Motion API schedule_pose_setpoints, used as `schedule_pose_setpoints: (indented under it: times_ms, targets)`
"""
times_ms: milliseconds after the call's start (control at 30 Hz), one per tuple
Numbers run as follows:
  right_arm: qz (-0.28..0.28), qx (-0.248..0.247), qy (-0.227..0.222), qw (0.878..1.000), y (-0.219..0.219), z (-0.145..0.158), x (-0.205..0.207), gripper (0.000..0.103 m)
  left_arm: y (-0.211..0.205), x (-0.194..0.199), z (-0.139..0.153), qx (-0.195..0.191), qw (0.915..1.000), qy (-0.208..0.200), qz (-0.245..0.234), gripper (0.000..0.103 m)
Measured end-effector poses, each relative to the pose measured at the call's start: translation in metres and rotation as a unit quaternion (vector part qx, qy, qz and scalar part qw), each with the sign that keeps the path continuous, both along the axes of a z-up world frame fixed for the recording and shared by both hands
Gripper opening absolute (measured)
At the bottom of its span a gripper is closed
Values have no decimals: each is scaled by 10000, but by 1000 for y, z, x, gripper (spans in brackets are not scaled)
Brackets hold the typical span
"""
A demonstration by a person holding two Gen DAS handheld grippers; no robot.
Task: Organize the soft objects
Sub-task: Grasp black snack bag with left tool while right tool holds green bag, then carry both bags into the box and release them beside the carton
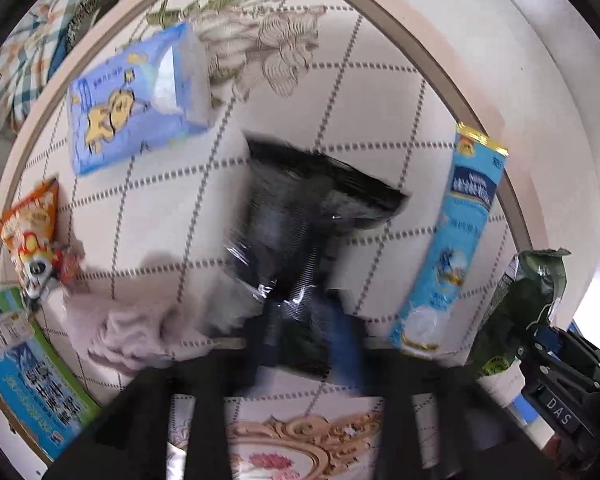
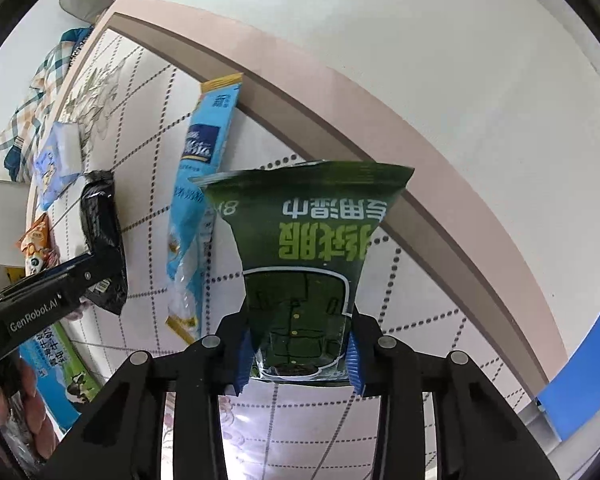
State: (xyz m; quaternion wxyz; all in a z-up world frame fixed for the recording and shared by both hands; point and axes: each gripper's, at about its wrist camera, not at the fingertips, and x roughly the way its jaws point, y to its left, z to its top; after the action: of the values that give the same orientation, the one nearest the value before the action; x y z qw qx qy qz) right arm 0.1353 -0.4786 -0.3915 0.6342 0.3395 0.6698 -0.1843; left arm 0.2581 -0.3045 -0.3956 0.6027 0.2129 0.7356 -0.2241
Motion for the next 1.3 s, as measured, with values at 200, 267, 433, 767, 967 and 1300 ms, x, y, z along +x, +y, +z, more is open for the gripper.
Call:
schedule_pose_setpoints:
  times_ms: [200, 267, 433, 767, 967, 1300]
  targets:
    - [107, -82, 53, 9999, 7, 0, -5, 39, -4, -15, -17, 54, 9998, 192, 9, 36]
    - [112, -43, 44, 9999, 5, -1, -7, 39, 0, -12, -15, -36, 9996, 221, 197, 37]
    - [82, -106, -50, 9999, 5, 2, -6, 39, 0, -4, -4, -60, 9998, -39, 187, 69]
    - [57, -37, -34, 10000, -6, -3, -3, 39, -33, 0, -41, 241, 9995, -37, 207, 62]
    - [146, -97, -77, 9998, -9, 0, -1, 39, 2, -16, -19, 188, 9993, -287, 151, 51]
    - [569, -173, -439, 9973, 21, 45, -3, 38, 48, -78, 58, -725, 9939, -571, 612, 50]
